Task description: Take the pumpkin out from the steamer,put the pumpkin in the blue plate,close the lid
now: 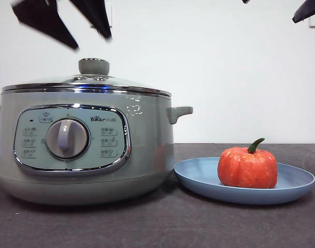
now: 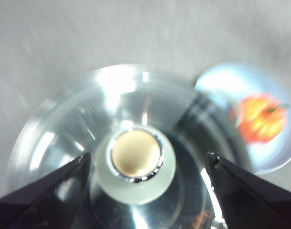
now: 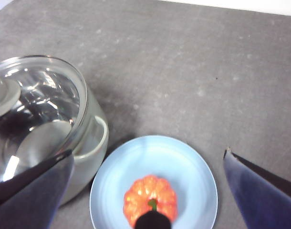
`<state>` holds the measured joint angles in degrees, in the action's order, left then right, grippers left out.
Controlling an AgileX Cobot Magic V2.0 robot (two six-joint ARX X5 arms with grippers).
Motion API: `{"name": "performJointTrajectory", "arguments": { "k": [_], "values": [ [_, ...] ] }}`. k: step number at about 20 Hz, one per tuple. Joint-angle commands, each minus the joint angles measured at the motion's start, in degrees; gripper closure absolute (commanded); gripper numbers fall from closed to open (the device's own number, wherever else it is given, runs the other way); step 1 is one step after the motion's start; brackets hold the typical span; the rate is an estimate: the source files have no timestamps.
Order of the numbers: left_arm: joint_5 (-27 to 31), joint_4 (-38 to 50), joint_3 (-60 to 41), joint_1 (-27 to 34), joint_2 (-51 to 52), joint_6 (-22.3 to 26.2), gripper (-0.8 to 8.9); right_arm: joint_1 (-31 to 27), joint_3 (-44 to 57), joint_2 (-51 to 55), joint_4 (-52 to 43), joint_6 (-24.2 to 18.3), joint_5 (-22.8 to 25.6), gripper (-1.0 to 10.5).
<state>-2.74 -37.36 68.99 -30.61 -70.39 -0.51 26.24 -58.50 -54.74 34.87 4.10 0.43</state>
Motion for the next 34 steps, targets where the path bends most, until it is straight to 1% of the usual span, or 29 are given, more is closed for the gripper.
{"name": "performJointTrajectory", "arguments": {
  "k": [1, 2, 4, 5, 6, 8, 9, 12, 14, 15, 16, 17, 19, 27, 28, 29, 31, 32, 33, 34],
  "values": [
    [-0.31, -0.74, -0.26, -0.13, 4.35, -0.33, 4.2, 0.02, -0.09, 0.22, 1.49, 0.55, -0.13, 4.5],
    [-0.31, -1.84, -0.26, -0.13, 5.88, -0.28, 4.96, 0.04, -0.07, 0.42, 2.4, 0.55, -0.15, 5.2],
    [-0.28, -5.38, -0.33, -0.28, 8.35, 1.22, 8.1, 0.09, -0.02, 1.25, 3.93, 0.09, -0.28, 7.4],
    [-0.13, -7.39, -0.44, -0.42, 9.27, 1.68, 8.21, 0.17, 0.26, 2.27, 4.22, -0.15, -0.28, 8.9],
    [0.98, -7.89, -0.85, -0.63, 9.94, 1.7, 8.21, 0.44, 0.96, 3.45, 3.76, -0.17, -0.28, 9.7],
    [5.03, -5.38, -4.57, -1.46, 13.27, 1.66, 8.21, 1.49, 4.9, 7.54, 0.2, -0.02, 0.02, 9.6],
    [6.08, -2.67, -7.93, -2.01, 15.89, 1.25, 8.21, 2.03, 8.24, 10.23, -2.69, 0.2, 0.37, 9.6],
    [9.01, 6.69, -19.61, -3.23, 24.44, -1.07, 8.21, 2.51, 18.93, 17.2, -10.91, 0.68, 4.57, 9.6],
    [9.79, 12.39, -27.3, -3.63, 30.23, -1.22, 8.21, 2.67, 25.57, 21.14, -17.18, 1.36, 4.57, 9.6],
    [9.84, 13.42, -29.77, -3.63, 32.41, -1.33, 8.21, 2.67, 27.3, 22.12, -18.12, 2.25, 4.61, 9.6],
    [9.94, 11.76, -30.4, -3.63, 33.57, -1.81, 8.2, 2.64, 27.52, 22.14, -17.53, 3.63, 4.61, 9.5],
    [9.97, 10.08, -30.38, -3.61, 33.75, -2.05, 8.17, 2.64, 27.5, 22.12, -17.05, 4.07, 4.59, 9.5],
    [10.12, 7.85, -30.38, -3.5, 33.7, -2.05, 8.17, 2.67, 27.5, 22.14, -15.65, 3.98, 4.44, 9.5],
    [10.03, 7.23, -30.38, -3.52, 33.0, -1.99, 8.17, 2.64, 27.5, 22.14, -14.62, 3.98, 4.46, 9.5],
    [10.29, 5.75, -30.38, -3.5, 33.51, 1.42, 8.17, 2.64, 27.5, 22.14, -14.62, 3.98, 4.48, 9.5],
    [10.64, 4.52, -30.4, -2.34, 35.32, 4.37, 8.17, 2.64, 27.5, 22.14, -14.64, 3.98, 4.48, 9.5],
    [7.96, 4.81, -30.6, 2.23, 39.45, 4.7, 8.17, 2.64, 27.5, 22.14, -14.6, 3.98, 4.46, 9.5],
    [6.56, 6.64, -31.34, 5.27, 41.24, 4.61, 8.17, 2.64, 27.5, 22.14, -14.58, 3.98, 4.46, 9.5],
    [5.31, 10.29, -33.4, 9.46, 43.45, 4.66, 8.17, 2.64, 27.5, 22.14, -14.58, 3.98, 4.46, 9.5],
    [5.29, 14.47, -35.93, 12.94, 45.29, 4.52, 8.17, 2.64, 27.5, 22.14, -14.58, 3.98, 4.46, 9.5]
  ]
}}
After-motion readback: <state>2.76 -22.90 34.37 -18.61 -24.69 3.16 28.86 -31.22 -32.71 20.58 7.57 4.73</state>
